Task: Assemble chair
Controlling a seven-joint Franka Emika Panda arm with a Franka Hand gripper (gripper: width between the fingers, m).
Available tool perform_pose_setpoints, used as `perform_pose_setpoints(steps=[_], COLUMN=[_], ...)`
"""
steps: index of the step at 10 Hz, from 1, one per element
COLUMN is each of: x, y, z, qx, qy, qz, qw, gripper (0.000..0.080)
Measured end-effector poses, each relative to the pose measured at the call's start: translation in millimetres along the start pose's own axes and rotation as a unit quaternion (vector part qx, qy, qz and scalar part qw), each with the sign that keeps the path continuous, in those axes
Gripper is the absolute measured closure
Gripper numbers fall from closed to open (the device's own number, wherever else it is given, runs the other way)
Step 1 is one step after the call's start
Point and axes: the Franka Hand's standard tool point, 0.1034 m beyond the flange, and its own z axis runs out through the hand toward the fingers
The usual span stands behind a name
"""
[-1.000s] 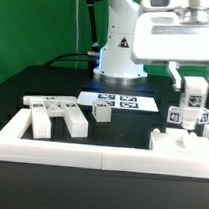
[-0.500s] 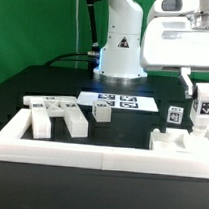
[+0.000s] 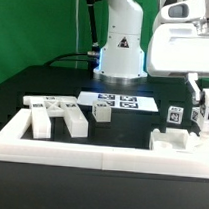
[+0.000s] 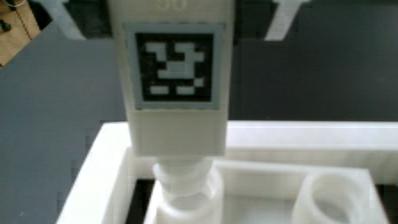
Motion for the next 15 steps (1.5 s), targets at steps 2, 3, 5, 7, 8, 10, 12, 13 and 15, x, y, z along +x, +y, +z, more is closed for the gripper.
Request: perform_pose_setpoints(steps=[2, 3, 5, 7, 8, 10, 12, 13, 15], x=[-2.8, -4.2, -5.2, -6.6, -7.9, -11.4, -12.6, -14.2, -22.7], y=[0.9, 1.2, 2.7, 2.9, 3.1, 2.4, -0.9, -2.9, -7.9], z=[3.9, 4.9, 6.4, 10.5, 13.3, 20.0, 20.3, 20.0, 20.5], qx=[-0.001, -0.001, -0.002, -0.002, -0.003, -0.003, -0.002, -0.002, -0.001], qy=[-0.004, -0.005, -0.006, -0.007, -0.009, -0.012, -0.003, 0.004, 0.020], qz=[-0.002, -0.002, -0.005, -0.005, -0.006, -0.007, -0.010, -0.012, -0.017], qw=[1.000, 1.000, 1.000, 1.000, 1.000, 1.000, 1.000, 1.000, 1.000], gripper=[0.0509, 0.0509, 0.0509, 0.0509, 0.0509, 0.0509, 0.0509, 0.0509, 0.0509])
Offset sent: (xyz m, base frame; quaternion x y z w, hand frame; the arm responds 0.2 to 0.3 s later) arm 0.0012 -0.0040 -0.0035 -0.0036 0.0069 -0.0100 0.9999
